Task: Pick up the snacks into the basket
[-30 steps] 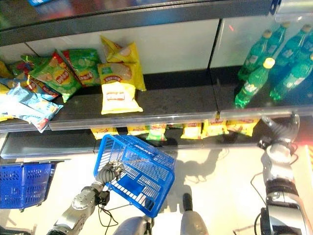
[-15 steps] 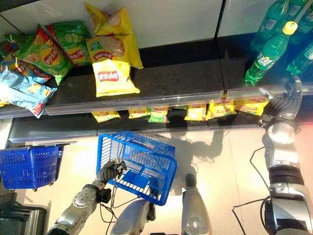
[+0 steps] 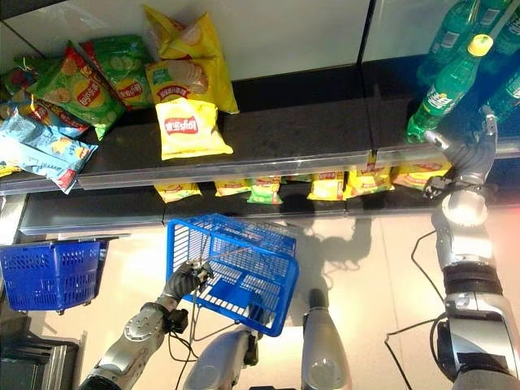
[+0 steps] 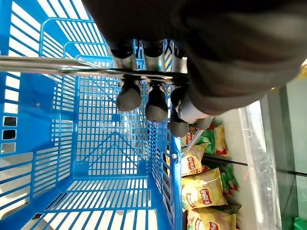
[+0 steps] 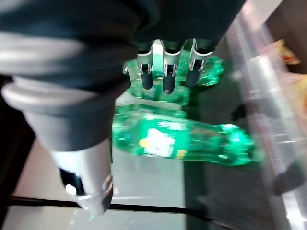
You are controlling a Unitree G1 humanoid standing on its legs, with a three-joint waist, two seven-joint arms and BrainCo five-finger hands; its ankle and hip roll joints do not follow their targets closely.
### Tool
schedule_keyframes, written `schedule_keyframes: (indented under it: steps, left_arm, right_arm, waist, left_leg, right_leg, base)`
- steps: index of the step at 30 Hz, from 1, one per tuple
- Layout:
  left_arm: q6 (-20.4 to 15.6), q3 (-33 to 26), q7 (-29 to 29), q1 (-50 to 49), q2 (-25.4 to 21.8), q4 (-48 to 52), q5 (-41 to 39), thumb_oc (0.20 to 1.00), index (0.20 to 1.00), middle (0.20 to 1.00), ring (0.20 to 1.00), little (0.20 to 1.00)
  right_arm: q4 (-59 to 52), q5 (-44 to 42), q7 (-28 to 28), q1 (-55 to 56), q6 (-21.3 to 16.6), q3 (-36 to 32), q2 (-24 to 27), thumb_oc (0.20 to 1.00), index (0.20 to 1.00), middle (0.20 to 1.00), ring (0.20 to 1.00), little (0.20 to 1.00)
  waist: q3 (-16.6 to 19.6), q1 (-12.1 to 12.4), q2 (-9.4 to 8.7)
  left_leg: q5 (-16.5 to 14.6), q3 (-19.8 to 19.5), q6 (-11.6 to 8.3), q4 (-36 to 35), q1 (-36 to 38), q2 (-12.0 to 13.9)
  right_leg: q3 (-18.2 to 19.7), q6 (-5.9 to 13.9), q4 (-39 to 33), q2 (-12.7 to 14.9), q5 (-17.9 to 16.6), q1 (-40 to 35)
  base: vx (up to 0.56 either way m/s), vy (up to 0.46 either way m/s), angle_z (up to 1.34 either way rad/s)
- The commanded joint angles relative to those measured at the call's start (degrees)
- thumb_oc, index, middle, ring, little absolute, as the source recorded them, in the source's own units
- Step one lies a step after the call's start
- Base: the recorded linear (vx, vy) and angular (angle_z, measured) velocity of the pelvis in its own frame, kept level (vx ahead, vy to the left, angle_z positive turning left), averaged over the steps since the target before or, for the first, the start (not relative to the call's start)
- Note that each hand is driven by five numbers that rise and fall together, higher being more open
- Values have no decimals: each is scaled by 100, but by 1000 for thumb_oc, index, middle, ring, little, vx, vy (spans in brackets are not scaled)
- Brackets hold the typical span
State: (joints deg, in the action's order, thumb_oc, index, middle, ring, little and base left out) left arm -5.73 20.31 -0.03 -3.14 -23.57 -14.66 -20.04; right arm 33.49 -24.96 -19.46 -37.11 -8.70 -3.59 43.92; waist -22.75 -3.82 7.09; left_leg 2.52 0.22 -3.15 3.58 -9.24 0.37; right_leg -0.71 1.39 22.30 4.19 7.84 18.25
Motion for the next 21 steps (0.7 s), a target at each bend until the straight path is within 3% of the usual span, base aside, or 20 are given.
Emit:
schedule_keyframes:
  steps: [1, 13, 21]
  left_arm:
    - [-463, -18, 42, -112, -245, 839, -351, 200, 200, 200, 200, 200]
    - [-439, 57, 99, -177, -330, 1096, -469, 200, 200, 200, 200, 200]
    - [-439, 104, 169, -135, -378, 1225, -472, 200, 200, 200, 200, 200]
  right_arm:
    - [738, -302, -113, -1142, -190, 505, 482, 1000, 1000, 1000, 1000, 1000]
    - [3098, -686, 12, -2837, 165, 1290, 791, 1000, 1000, 1000, 1000, 1000]
    - [3387, -725, -2, -2896, 209, 1325, 715, 1000, 1000, 1000, 1000, 1000]
  waist:
    - [272, 106, -288]
    - [165, 170, -259]
    - [160, 182, -218]
  left_leg:
    - [-542, -97, -55, 553, 21, -34]
    - [-467, -220, -102, 502, -53, -43]
    - [-477, -289, -107, 506, -79, -62]
  right_leg:
    - [-110, 361, -253, -33, -81, -303]
    - [-265, 355, -186, -16, -48, -239]
    - [-315, 349, -86, 15, 3, -207]
  base:
    - [0, 2, 7]
    - [2, -5, 4]
    - [13, -6, 9]
